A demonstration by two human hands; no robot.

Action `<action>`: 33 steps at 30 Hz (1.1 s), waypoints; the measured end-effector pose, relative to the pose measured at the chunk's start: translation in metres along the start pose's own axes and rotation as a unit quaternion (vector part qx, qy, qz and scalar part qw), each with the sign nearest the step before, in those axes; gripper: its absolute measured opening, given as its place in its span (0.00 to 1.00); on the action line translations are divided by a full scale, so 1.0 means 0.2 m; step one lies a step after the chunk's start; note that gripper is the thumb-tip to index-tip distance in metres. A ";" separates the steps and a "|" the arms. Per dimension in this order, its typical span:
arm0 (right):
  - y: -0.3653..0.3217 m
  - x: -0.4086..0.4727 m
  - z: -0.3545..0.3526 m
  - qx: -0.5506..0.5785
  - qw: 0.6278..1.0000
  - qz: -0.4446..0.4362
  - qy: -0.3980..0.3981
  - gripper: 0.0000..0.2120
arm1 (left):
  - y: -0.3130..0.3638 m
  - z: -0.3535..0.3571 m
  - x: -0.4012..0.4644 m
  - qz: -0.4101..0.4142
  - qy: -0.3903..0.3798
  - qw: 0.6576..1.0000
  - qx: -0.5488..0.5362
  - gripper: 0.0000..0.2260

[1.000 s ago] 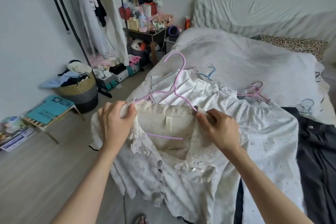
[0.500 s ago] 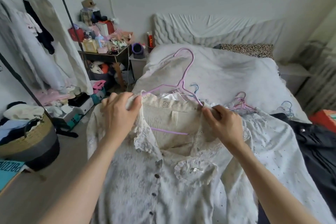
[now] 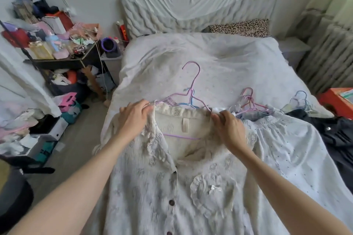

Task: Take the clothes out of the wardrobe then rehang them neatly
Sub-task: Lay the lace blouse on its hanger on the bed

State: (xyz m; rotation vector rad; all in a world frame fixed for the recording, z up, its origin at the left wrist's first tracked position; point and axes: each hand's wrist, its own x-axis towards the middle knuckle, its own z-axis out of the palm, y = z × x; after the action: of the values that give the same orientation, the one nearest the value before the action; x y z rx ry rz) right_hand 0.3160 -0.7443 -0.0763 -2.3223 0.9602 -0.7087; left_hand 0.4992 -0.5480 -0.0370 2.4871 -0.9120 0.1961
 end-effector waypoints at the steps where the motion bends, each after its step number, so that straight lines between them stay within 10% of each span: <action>1: 0.01 0.08 0.03 -0.004 1.000 0.008 0.013 0.13 | -0.01 0.04 0.10 0.007 0.004 1.000 -0.001 0.11; 14: 0.44 0.47 0.69 -0.126 0.972 0.070 -0.183 0.13 | -0.38 0.93 0.51 0.044 -0.139 0.989 0.038 0.09; 22: 0.62 0.56 0.90 -0.098 0.969 0.158 -0.161 0.14 | -0.40 1.20 0.61 0.047 -0.116 0.991 0.043 0.09; 33: 0.62 0.26 0.78 -0.151 0.965 0.036 -0.213 0.23 | -0.40 1.12 0.34 0.081 -0.154 0.980 0.091 0.22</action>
State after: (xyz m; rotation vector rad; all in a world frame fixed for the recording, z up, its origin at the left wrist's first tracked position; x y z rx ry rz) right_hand 0.3876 -0.8173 -0.2550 -2.5328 0.9936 -0.0181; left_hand 0.5968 -0.6421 -0.2441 2.6586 -1.2772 -0.0595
